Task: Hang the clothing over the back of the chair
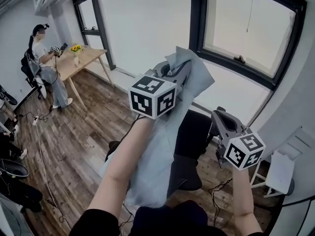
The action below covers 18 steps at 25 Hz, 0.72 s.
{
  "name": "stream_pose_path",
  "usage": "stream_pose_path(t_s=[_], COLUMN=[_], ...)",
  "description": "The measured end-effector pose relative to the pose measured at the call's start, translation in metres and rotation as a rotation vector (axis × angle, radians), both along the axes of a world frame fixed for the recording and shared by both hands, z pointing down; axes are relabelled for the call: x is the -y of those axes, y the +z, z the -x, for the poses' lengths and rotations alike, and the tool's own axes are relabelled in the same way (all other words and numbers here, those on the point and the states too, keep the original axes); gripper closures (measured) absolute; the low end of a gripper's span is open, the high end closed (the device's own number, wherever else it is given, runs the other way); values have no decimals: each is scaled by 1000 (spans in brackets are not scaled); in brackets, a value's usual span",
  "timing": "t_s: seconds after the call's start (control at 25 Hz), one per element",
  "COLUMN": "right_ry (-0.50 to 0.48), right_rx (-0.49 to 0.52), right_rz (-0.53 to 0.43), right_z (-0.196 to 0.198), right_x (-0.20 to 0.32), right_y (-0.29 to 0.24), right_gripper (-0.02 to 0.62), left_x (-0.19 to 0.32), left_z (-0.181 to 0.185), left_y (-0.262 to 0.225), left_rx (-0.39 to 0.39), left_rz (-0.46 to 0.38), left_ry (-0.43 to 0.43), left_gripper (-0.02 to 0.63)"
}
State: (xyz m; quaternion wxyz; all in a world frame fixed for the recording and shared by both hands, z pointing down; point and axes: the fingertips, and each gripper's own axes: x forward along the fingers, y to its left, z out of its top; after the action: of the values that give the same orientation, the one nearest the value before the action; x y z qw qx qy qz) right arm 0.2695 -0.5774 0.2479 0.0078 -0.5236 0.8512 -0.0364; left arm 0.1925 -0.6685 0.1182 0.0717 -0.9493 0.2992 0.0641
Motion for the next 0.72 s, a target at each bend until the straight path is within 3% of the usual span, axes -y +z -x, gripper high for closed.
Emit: stream_pose_path(t_s=[0.32, 0.72], right_ry=[-32, -188], right_rx=[1, 6], right_rz=[66, 194], right_z=[-17, -9], right_x=[32, 73], right_y=[55, 122], right_gripper=[594, 594], left_x=[40, 67], left_z=[-13, -12], left_y=[87, 200], left_rx=[95, 239], left_rz=[129, 312], left_ry=[-24, -86], left_gripper=[589, 589])
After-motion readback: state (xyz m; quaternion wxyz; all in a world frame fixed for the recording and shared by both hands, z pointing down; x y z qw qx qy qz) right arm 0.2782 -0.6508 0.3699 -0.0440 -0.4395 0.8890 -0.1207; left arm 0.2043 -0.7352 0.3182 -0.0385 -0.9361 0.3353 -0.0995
